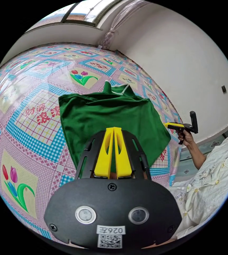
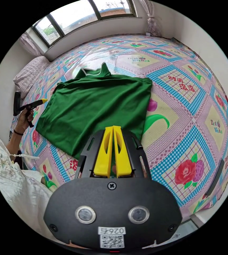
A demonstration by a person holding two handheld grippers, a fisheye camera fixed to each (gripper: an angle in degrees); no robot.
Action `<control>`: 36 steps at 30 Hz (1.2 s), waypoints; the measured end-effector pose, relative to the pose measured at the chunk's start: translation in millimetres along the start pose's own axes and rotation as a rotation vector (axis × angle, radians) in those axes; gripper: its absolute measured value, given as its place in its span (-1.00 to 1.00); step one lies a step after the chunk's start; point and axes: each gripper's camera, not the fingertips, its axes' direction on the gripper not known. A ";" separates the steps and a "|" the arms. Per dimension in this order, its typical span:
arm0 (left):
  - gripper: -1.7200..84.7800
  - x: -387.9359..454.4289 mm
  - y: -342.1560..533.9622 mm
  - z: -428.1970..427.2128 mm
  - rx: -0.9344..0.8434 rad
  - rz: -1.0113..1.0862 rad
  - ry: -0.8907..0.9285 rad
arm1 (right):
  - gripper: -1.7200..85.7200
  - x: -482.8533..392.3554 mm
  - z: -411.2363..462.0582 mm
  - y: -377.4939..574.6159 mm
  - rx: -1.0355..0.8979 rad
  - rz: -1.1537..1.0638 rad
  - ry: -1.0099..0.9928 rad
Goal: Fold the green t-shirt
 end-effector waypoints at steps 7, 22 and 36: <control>-0.97 33.2 69.5 -40.9 -0.069 -0.019 -0.132 | -0.92 6.2 -52.9 85.7 0.092 0.182 0.083; -0.44 15.2 139.8 -102.3 0.006 -0.263 -0.336 | -0.81 81.3 -47.8 53.9 0.156 0.463 -0.115; -0.94 11.3 129.0 -143.6 -0.187 -0.104 -0.084 | -1.00 122.3 -88.7 41.1 0.139 0.425 -0.151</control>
